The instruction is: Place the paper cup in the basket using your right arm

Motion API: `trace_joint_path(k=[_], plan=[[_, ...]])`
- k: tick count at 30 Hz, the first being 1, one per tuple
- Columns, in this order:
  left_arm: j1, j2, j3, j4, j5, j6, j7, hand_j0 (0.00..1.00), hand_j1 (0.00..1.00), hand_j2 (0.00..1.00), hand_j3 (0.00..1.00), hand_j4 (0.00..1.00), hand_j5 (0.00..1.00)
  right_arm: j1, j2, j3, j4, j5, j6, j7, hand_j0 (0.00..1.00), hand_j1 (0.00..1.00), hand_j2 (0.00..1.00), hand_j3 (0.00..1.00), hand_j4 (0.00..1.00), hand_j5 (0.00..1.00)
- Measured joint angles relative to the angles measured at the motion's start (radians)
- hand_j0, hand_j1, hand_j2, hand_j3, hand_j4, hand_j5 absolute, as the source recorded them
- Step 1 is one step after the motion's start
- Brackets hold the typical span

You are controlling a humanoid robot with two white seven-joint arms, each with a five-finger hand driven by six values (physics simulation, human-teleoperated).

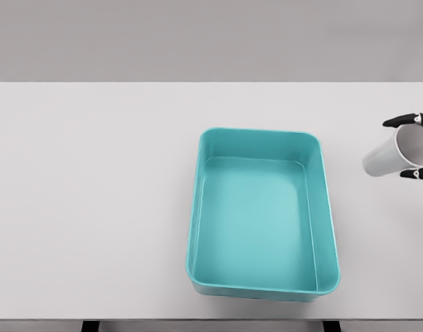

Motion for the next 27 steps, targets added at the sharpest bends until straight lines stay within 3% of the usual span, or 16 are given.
trace_joint_path(k=[12,27], plan=[[0.000,0.000,0.000,0.000,0.000,0.000,0.000,1.00,1.00,1.00,1.00,1.00,1.00,-0.009,0.010,-0.010,-0.177,0.002,-0.001,0.000,0.80,0.80,0.80,0.80,0.80,0.80],[0.000,0.000,0.000,0.000,0.000,0.000,0.000,1.00,1.00,1.00,1.00,1.00,1.00,-0.029,0.047,0.008,-0.307,0.022,-0.001,0.000,0.80,0.80,0.80,0.80,0.80,0.80]])
